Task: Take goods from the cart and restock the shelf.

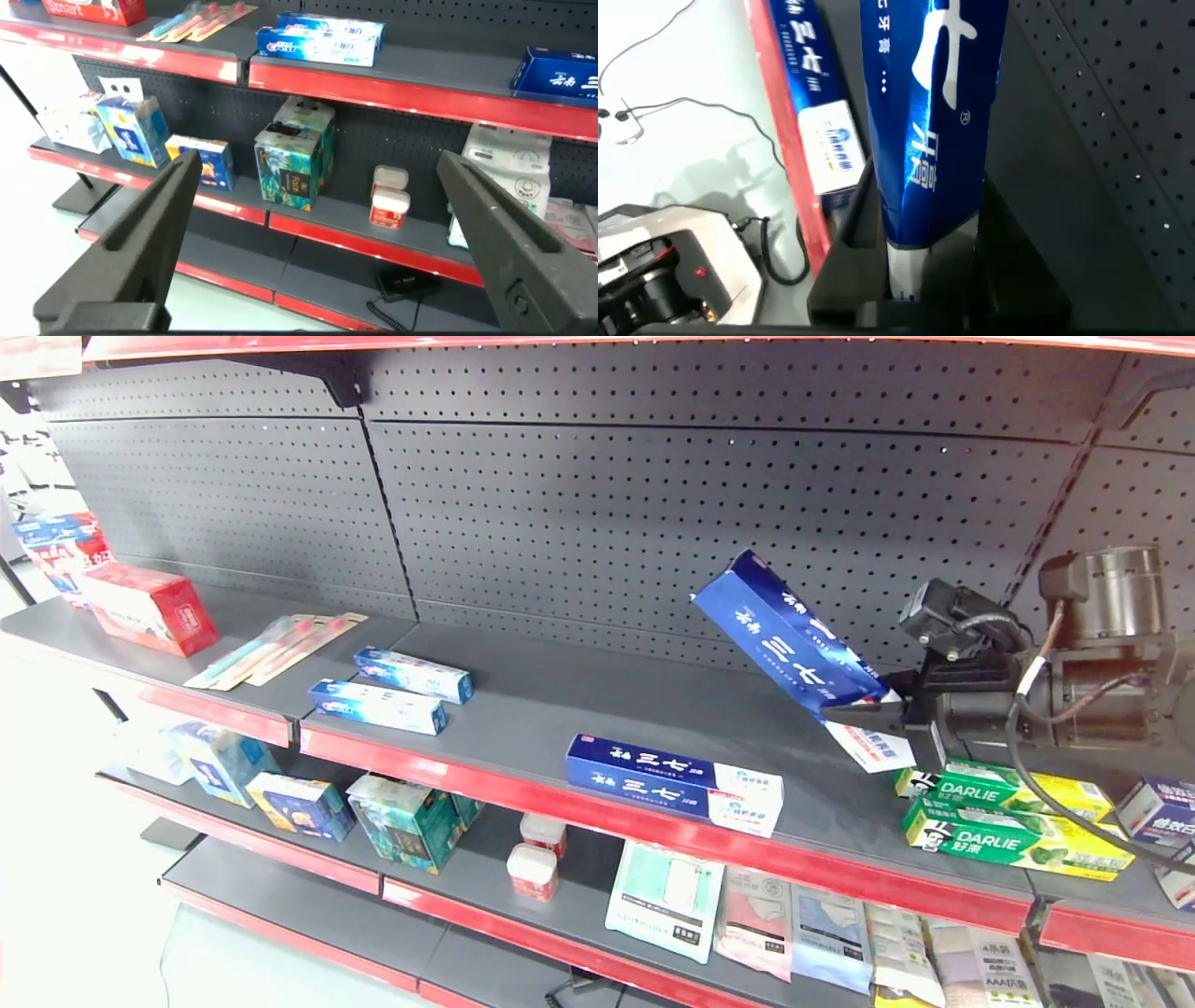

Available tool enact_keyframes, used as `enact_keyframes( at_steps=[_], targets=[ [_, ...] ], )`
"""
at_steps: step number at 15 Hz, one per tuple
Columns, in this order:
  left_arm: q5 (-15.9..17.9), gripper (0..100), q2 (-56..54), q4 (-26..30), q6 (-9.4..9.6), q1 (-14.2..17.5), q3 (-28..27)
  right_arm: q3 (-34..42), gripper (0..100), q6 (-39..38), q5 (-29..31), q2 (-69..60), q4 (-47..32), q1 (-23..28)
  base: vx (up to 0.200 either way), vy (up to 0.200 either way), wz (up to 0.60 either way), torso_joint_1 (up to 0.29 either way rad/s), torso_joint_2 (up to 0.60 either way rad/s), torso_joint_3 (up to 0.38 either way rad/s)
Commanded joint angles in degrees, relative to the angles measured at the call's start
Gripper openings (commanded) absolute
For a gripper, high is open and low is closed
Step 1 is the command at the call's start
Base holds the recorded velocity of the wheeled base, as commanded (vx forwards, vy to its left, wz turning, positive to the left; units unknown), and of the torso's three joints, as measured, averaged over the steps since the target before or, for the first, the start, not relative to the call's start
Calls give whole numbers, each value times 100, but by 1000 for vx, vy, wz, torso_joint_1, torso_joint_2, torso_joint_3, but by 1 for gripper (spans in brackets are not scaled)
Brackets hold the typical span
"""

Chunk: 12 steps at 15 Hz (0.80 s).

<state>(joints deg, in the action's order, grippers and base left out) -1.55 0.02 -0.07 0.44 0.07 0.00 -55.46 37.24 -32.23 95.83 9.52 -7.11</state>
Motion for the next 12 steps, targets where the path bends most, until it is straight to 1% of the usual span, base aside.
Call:
enact_keyframes(
  at_steps=[1, 3, 6, 10, 12],
  targets=[
    [-3, 100, -2, -1, 0, 1, 0, -589, 0, 29, -29, 709, -12, 34, 0, 0, 0, 0, 0, 0],
    [-3, 100, -2, -1, 0, 1, 0, -800, 0, 37, -29, 955, -12, -1, 0, 0, 0, 0, 0, 0],
    [-3, 100, -2, -1, 0, 1, 0, -906, 0, 204, -29, 1307, 24, -80, 0, 0, 0, 0, 0, 0],
    [-3, 100, -2, -1, 0, 1, 0, -1064, 0, 240, -38, 1808, 586, -54, 0, 0, 0, 0, 0, 0],
    [-3, 100, -2, -1, 0, 1, 0, -1178, 0, 380, -38, 1913, 604, -28, 0, 0, 0, 0, 0, 0]
  ],
)
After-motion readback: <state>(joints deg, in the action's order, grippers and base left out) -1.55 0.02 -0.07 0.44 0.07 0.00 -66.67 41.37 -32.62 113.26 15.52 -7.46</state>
